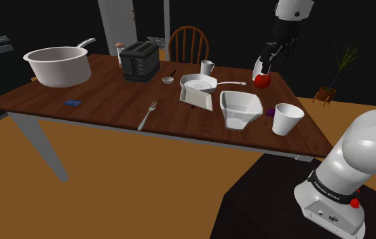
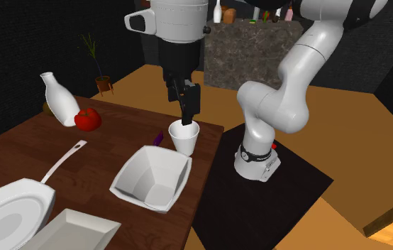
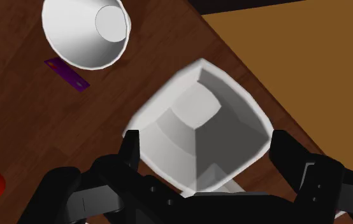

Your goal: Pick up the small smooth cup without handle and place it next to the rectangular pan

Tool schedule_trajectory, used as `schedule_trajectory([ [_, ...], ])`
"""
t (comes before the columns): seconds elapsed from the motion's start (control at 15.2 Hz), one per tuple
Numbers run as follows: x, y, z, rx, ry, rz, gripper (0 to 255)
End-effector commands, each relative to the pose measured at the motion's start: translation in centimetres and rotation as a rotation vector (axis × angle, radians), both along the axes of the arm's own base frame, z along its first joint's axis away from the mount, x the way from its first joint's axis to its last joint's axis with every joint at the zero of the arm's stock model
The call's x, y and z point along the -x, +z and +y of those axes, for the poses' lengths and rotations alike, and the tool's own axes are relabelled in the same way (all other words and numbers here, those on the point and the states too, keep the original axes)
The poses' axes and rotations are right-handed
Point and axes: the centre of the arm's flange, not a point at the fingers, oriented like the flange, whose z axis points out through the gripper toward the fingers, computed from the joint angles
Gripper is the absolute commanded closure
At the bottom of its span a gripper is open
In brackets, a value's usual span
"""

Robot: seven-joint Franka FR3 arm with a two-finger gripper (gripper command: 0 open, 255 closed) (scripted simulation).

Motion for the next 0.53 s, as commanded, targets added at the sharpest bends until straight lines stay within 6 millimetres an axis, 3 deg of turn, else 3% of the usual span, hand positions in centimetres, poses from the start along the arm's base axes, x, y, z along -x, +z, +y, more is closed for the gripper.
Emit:
schedule_trajectory([
  [0.0,0.0,0.0,0.0,0.0,0.0,0.0,0],
  [0.46,2.6,-8.2,-2.6,0.058,-0.045,0.011,0],
])
